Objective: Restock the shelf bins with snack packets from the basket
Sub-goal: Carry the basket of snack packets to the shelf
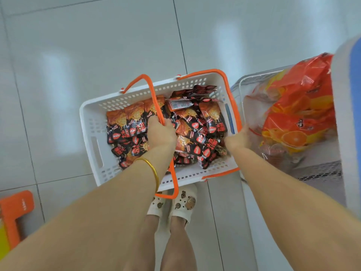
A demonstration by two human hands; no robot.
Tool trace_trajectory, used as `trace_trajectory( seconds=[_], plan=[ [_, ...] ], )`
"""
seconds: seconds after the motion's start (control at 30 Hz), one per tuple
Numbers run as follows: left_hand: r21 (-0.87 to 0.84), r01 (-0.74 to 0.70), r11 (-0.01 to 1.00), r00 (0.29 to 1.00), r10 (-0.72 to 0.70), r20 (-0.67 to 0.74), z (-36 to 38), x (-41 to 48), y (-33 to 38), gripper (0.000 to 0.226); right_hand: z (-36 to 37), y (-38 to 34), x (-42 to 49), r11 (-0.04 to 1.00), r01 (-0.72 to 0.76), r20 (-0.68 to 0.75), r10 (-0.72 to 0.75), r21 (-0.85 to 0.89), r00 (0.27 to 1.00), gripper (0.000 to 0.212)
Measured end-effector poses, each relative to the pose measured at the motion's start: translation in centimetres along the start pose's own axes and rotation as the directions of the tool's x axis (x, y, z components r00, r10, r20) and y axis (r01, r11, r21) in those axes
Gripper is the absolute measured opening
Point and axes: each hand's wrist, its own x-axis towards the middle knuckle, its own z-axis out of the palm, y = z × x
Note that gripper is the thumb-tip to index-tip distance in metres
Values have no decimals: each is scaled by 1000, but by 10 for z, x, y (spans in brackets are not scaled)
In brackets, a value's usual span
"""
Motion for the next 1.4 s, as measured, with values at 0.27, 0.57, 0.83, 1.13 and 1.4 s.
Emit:
trace_trajectory(
  seconds=[0.27, 0.57, 0.83, 1.13, 1.4],
  plan=[
    [-112, 145, 983, 986, -134, 103, -33, -22, 29, 29, -3, -25, -116, 905, 326, 270, -398, 275, 877, 8],
    [-149, 347, 926, 913, -297, 280, -64, -5, 47, 34, 36, -60, -158, 806, -247, 691, -253, 537, 677, 38],
    [-182, 309, 933, 894, -220, 390, -92, 0, 154, 19, -8, -152, -191, 729, -262, 521, -150, 632, 840, 48],
    [-210, 268, 940, 909, -175, 377, -135, 1, 318, 18, -110, -291, -228, 749, -233, 535, -186, 620, 824, 47],
    [-248, 217, 944, 924, -117, 364, -160, 75, 478, 25, -162, -461, -213, 741, -218, 526, -208, 635, 824, 44]
  ],
)
